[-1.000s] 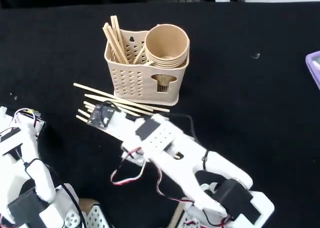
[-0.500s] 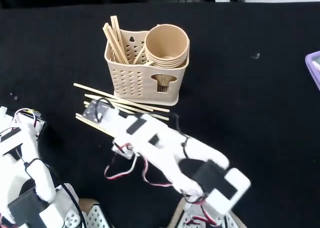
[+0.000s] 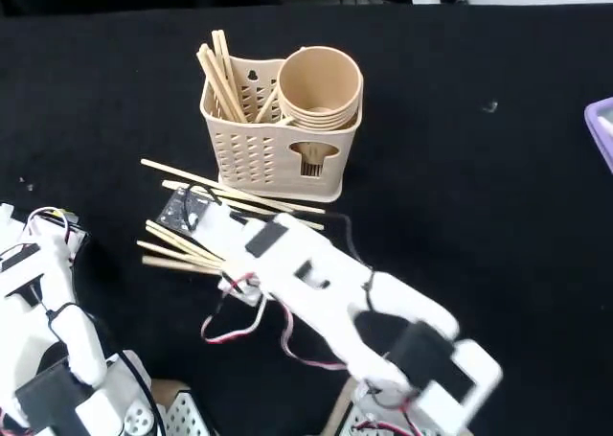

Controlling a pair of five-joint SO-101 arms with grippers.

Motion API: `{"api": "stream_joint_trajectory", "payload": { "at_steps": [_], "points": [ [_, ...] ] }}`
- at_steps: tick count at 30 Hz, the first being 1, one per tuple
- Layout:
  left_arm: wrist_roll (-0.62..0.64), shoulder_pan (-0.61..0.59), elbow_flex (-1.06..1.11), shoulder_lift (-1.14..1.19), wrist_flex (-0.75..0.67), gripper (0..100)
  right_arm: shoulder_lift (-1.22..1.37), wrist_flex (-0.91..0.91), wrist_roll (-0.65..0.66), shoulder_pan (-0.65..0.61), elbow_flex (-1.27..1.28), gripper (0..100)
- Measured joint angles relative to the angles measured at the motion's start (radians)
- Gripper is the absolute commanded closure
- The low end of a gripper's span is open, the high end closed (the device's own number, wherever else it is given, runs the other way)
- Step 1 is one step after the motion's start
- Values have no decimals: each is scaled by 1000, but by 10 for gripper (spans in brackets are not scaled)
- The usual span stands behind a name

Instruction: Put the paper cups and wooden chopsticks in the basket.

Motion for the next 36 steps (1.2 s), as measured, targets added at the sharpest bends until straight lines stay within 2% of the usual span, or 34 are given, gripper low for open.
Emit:
{"api": "stream_joint_trajectory", "payload": {
  "at_steps": [5,12,18,22,26,36],
  "points": [
    [0,0,0,0,0,780,-115,0,0,0,78,988],
    [0,0,0,0,0,780,-115,-31,0,-8,103,975],
    [0,0,0,0,0,780,-18,-21,0,-9,89,832],
    [0,0,0,0,0,780,-14,5,-5,-6,60,883],
    [0,0,0,0,0,780,-14,8,-5,-5,57,992],
    [0,0,0,0,0,780,-14,8,-5,-6,46,988]
  ]
}}
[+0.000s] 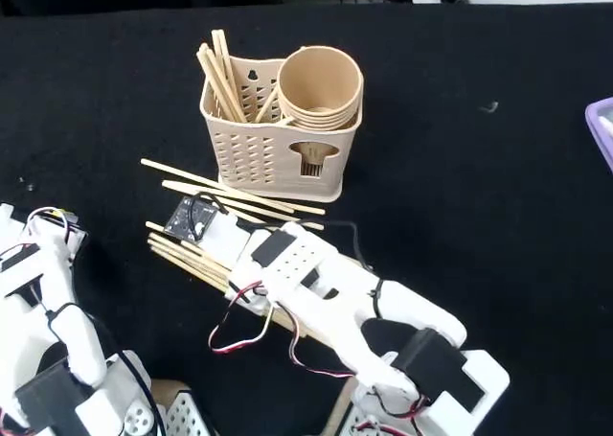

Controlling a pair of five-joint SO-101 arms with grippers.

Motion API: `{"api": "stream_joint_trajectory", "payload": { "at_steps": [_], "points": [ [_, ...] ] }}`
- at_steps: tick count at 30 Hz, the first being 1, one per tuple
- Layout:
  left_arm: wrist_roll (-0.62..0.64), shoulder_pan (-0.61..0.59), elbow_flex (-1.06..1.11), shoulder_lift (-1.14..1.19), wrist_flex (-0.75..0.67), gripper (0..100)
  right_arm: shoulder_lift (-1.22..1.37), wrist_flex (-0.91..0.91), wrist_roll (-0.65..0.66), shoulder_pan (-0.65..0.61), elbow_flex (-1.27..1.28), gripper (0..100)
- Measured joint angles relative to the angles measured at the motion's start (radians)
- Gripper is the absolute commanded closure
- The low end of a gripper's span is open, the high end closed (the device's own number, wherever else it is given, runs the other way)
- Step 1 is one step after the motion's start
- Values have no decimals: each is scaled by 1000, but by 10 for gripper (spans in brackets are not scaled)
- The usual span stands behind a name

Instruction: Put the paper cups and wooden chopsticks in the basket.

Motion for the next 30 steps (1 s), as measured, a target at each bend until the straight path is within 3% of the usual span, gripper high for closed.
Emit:
{"api": "stream_joint_trajectory", "payload": {
  "at_steps": [15,30],
  "points": [
    [0,0,0,0,0,780,-135,-9,0,-3,58,982],
    [0,0,0,0,0,780,123,2,0,-2,-92,982]
  ]
}}
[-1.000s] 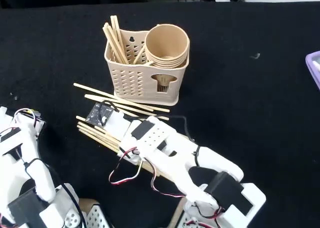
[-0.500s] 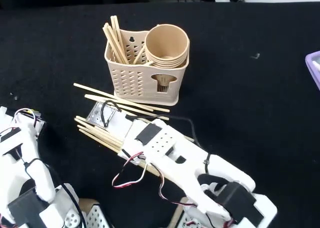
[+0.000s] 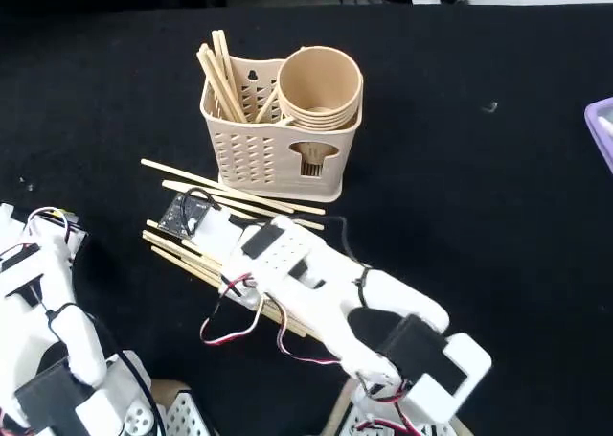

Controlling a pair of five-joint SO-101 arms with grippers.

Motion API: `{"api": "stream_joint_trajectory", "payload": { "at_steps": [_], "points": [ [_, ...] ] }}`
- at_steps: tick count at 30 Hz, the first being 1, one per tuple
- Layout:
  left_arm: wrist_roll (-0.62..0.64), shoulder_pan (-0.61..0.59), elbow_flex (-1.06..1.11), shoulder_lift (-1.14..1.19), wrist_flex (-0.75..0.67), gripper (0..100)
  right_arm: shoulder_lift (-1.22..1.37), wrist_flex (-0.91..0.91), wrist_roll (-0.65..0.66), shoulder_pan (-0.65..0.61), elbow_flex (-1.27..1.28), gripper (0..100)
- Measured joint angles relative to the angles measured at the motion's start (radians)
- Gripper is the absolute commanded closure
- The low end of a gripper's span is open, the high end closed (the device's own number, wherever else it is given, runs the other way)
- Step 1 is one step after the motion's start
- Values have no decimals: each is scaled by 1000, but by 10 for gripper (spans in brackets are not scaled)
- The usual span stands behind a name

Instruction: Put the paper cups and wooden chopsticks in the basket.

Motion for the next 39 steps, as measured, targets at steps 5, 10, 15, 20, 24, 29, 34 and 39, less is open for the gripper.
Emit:
{"api": "stream_joint_trajectory", "payload": {
  "at_steps": [5,10,15,20,24,29,34,39],
  "points": [
    [0,0,0,0,0,780,5,6,-3,0,-5,967],
    [0,0,0,0,0,780,5,6,-43,-3,-5,828],
    [0,0,0,0,0,780,5,6,-46,-5,-5,863],
    [0,0,0,0,0,780,14,6,-46,-5,-5,982],
    [0,0,0,0,0,780,12,0,-48,3,-6,988],
    [0,0,0,0,0,780,-41,9,-46,3,9,988],
    [0,0,0,0,0,780,-164,-17,-46,0,98,988],
    [0,0,0,0,0,780,-192,-68,-46,2,140,986]
  ]
}}
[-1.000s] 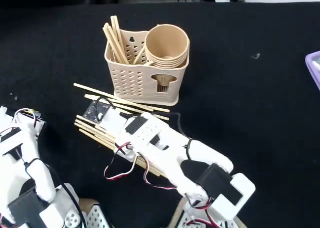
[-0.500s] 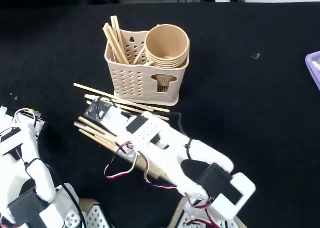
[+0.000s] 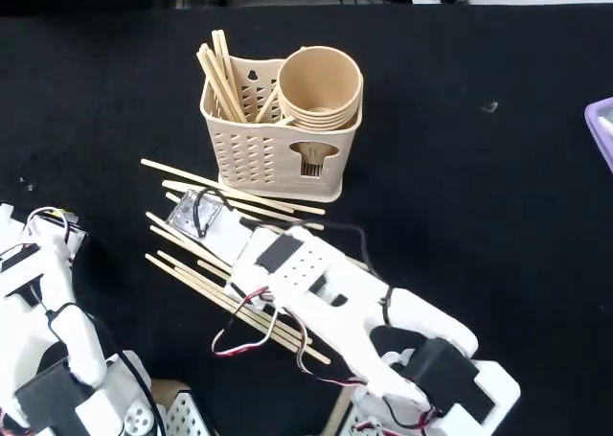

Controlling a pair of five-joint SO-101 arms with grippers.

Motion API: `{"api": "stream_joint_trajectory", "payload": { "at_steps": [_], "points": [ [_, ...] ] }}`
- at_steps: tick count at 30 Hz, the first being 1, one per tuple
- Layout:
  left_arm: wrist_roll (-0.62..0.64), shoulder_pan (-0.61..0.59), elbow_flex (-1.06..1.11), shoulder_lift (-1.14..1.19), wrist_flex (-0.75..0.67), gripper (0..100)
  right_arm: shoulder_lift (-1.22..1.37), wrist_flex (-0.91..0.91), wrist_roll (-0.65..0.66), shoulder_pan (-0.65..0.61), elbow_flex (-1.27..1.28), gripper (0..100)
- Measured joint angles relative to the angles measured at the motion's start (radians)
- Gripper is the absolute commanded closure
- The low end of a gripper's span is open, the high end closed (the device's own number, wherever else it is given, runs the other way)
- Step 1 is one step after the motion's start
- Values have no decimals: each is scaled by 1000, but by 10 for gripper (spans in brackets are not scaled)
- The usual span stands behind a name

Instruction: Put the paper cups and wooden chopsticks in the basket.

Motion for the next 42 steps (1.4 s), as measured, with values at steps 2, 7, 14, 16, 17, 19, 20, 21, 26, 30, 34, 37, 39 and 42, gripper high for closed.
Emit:
{"api": "stream_joint_trajectory", "payload": {
  "at_steps": [2,7,14,16,17,19,20,21,26,30,34,37,39,42],
  "points": [
    [0,0,0,0,0,780,-2,-6,0,-2,0,979],
    [0,0,0,0,0,780,25,14,0,-2,-3,936],
    [0,0,0,0,0,780,25,69,2,-2,-32,930],
    [0,0,0,0,0,780,25,69,2,-2,-32,930],
    [0,0,0,0,0,780,25,69,2,-2,-32,929],
    [0,0,0,0,0,780,25,69,2,-2,-32,896],
    [0,0,0,0,0,780,25,69,2,-2,-32,865],
    [0,0,0,0,0,780,25,69,2,-2,-32,834],
    [0,0,0,0,0,780,32,51,2,-2,-32,787],
    [0,0,0,0,0,780,32,11,0,-2,-32,787],
    [0,0,0,0,0,780,52,0,0,-2,-32,786],
    [0,0,0,0,0,780,112,-15,-2,-2,-34,786],
    [0,0,0,0,0,780,157,-17,0,-5,-66,786],
    [0,0,0,0,0,780,215,-18,-2,-3,-110,788]
  ]
}}
